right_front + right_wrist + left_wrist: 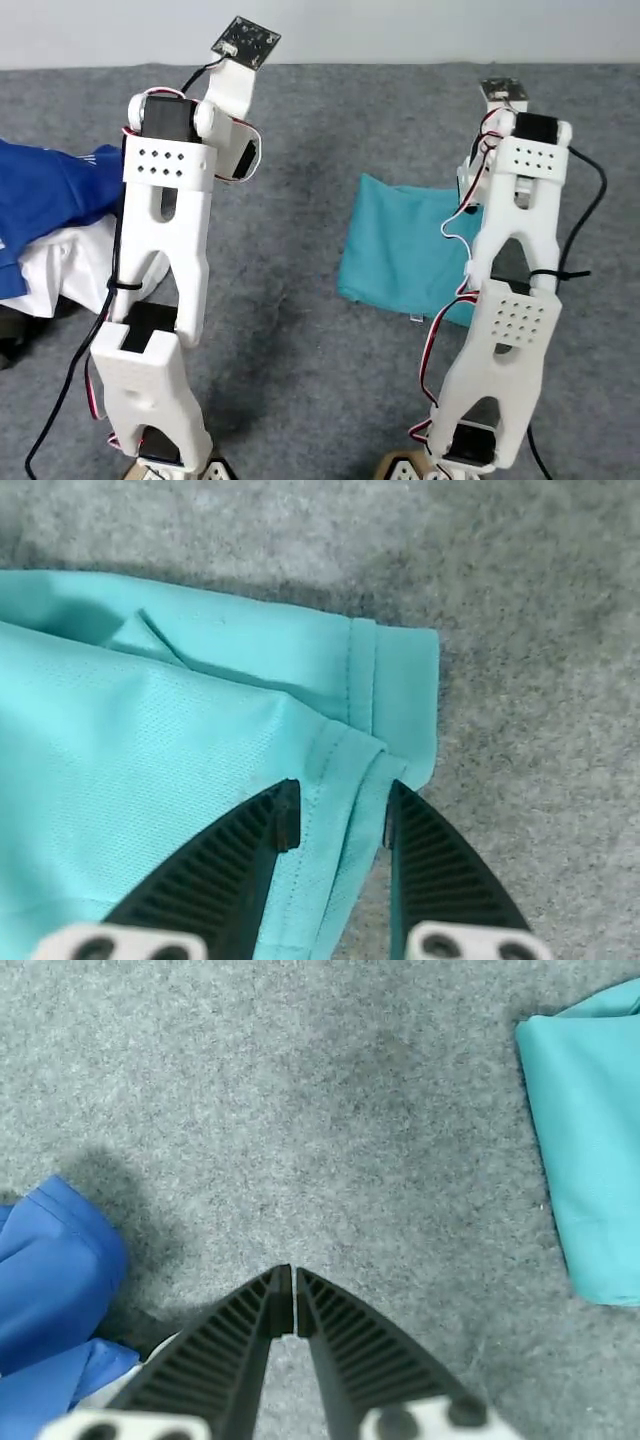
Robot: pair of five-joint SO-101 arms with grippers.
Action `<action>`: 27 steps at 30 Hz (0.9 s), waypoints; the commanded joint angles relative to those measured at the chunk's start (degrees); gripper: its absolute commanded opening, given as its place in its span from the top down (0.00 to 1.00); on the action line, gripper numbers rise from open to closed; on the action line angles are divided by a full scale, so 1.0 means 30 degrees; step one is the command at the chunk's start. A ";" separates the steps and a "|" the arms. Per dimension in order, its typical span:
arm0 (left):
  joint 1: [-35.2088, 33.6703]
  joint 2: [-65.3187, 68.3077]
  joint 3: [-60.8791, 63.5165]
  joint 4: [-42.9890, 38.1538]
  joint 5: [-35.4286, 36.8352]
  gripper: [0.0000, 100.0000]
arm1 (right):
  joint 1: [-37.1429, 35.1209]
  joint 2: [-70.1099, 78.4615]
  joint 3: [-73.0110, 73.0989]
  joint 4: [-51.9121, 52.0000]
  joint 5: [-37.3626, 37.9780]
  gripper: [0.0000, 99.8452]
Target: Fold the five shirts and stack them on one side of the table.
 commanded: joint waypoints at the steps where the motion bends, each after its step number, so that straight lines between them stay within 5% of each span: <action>1: 0.0000 -0.1201 -0.0044 0.0293 -0.0147 0.98 | 0.0220 -0.0747 -0.0967 0.0015 -0.0029 0.85; 13: 0.0000 -0.1201 -0.0044 0.0293 -0.0147 0.98 | 0.0161 0.1333 -0.1465 -0.0044 -0.0029 0.85; 18: 0.0000 -0.1201 -0.0044 0.0293 -0.0147 0.98 | 0.0103 0.1421 -0.1729 -0.0308 -0.0029 1.00; 27: 0.0000 -0.1201 -0.0044 0.0293 -0.0147 0.98 | 0.0220 0.1509 -0.5744 0.1040 0.1436 0.99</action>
